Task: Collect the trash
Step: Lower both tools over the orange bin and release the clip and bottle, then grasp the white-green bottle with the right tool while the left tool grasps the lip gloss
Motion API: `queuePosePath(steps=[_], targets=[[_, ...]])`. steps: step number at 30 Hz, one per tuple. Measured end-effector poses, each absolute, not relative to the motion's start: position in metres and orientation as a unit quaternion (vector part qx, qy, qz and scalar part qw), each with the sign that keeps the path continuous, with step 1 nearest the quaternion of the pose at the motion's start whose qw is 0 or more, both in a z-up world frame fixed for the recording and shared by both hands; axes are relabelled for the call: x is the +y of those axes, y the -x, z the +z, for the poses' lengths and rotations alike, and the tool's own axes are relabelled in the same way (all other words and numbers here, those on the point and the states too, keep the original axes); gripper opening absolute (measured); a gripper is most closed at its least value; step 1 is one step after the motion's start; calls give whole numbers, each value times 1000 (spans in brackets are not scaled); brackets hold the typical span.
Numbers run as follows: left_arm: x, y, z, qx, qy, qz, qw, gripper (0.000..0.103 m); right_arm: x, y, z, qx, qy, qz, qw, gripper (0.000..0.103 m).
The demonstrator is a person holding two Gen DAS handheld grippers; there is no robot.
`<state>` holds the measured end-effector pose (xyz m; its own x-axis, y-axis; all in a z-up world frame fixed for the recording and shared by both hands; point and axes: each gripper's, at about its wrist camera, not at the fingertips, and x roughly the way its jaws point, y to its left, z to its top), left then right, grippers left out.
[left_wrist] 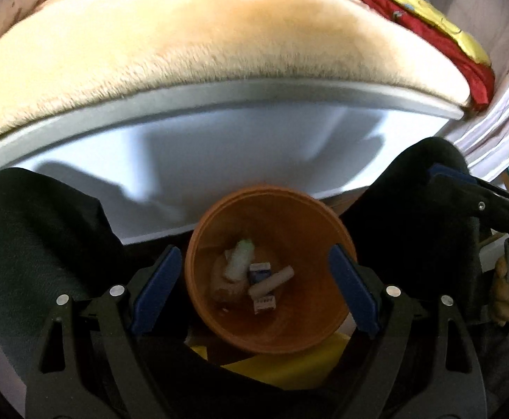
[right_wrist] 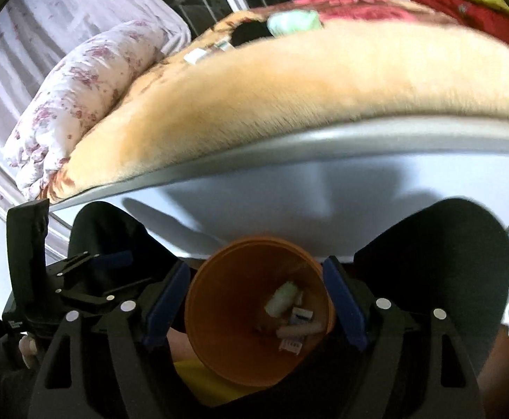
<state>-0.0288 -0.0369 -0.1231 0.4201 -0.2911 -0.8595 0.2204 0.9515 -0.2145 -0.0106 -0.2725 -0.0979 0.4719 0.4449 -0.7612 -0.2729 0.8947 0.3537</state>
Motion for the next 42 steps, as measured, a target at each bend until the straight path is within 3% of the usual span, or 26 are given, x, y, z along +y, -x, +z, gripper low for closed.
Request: queuePosePath(steps=[4, 6, 9, 16, 26, 28, 30, 34, 37, 42], targets=[[-36, 31, -107, 504, 37, -161, 848, 84, -265, 10, -72, 453, -59, 228, 859, 77], [-36, 31, -89, 472, 19, -158, 867, 84, -263, 4, -58, 435, -39, 234, 869, 84], [-34, 27, -62, 421, 13, -155, 894, 87, -265, -19, -37, 410, -16, 228, 883, 85], [-32, -20, -34, 385, 34, -159, 908, 89, -268, -123, 4, 368, 26, 203, 907, 86], [-8, -55, -40, 393, 86, -141, 904, 90, -228, -275, -23, 414, 164, 190, 875, 85], [-5, -59, -41, 397, 89, -138, 903, 90, -225, -295, -34, 434, 169, 184, 866, 79], [-1, -64, -41, 401, 93, -138, 901, 90, -223, -311, -45, 457, 170, 187, 853, 66], [-1, -71, -38, 401, 87, -135, 902, 90, -213, -322, -62, 479, 187, 179, 838, 63], [-3, -83, -34, 402, 80, -130, 903, 90, -212, -320, -61, 482, 169, 176, 842, 49], [-3, -127, -25, 421, 82, -127, 894, 90, -222, -298, -56, 473, 127, 175, 854, 49]])
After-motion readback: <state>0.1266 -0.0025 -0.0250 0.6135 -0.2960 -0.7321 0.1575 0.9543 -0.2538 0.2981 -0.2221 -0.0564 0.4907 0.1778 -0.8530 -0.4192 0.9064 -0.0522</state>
